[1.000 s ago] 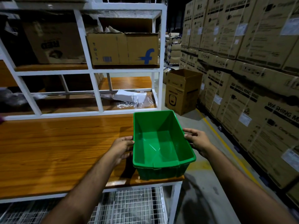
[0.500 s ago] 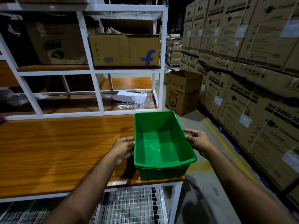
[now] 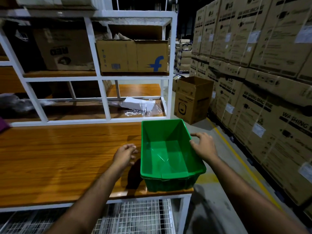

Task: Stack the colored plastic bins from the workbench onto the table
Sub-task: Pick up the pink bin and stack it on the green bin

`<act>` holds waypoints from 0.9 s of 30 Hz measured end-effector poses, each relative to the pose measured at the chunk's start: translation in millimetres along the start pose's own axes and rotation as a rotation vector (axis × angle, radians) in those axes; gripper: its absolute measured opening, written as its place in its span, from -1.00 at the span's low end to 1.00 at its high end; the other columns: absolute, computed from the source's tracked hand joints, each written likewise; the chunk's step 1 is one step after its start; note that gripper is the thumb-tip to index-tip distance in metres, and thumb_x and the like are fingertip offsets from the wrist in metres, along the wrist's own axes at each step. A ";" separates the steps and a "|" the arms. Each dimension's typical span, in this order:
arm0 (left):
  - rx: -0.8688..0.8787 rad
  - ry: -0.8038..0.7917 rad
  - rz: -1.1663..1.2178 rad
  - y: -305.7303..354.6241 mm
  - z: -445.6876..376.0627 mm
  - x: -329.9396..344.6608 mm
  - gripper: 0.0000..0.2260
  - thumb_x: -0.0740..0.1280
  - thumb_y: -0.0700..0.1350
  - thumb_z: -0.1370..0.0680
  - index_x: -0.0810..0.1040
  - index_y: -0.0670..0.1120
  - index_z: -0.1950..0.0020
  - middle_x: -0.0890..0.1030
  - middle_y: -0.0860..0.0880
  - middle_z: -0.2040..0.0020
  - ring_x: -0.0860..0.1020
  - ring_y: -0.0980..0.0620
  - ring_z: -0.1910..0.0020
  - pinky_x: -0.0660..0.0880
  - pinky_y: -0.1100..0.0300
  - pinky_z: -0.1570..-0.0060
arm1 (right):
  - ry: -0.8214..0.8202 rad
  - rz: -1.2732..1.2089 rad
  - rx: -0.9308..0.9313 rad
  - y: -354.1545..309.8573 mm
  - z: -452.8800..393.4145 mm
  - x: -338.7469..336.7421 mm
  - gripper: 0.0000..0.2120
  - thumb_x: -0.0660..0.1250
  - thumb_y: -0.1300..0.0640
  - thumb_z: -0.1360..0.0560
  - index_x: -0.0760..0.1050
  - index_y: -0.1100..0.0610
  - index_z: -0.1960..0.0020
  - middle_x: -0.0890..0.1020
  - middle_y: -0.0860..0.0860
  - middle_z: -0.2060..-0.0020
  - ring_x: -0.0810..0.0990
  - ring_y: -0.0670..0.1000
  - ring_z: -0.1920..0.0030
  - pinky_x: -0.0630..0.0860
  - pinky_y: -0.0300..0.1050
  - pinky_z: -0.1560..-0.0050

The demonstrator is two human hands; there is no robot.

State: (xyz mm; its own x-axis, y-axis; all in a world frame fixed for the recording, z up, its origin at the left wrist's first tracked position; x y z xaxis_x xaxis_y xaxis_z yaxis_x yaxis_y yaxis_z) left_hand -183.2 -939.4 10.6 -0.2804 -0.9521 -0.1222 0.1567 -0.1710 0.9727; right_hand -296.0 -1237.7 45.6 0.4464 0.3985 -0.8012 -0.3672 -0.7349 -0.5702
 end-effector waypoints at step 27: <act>0.330 0.458 -1.351 -31.8 40.2 -505.0 -0.40 -0.03 0.22 -0.61 0.05 -0.05 -0.59 0.13 -0.03 -0.59 0.07 0.00 -0.57 0.08 0.03 -0.48 | -0.245 0.262 -0.786 -493.1 106.6 300.9 -0.35 -0.03 -0.24 -0.60 -0.01 0.05 -0.58 0.05 0.04 -0.59 -0.06 0.05 -0.58 -0.03 0.18 -0.54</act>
State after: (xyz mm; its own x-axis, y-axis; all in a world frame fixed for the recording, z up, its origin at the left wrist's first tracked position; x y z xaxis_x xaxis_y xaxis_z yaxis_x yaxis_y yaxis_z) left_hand -84.7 -443.0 49.2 0.2943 -0.1242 -0.9476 -0.2122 -0.9753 0.0619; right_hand -67.6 -696.9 66.3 0.2040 0.2040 -0.9575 0.2777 -0.9499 -0.1432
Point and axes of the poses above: each hand's wrist, its own z-axis away from the middle knuckle, its own x-axis out of the palm, y = z × x, the point moved 3 cm from there along -z, towards the middle knuckle
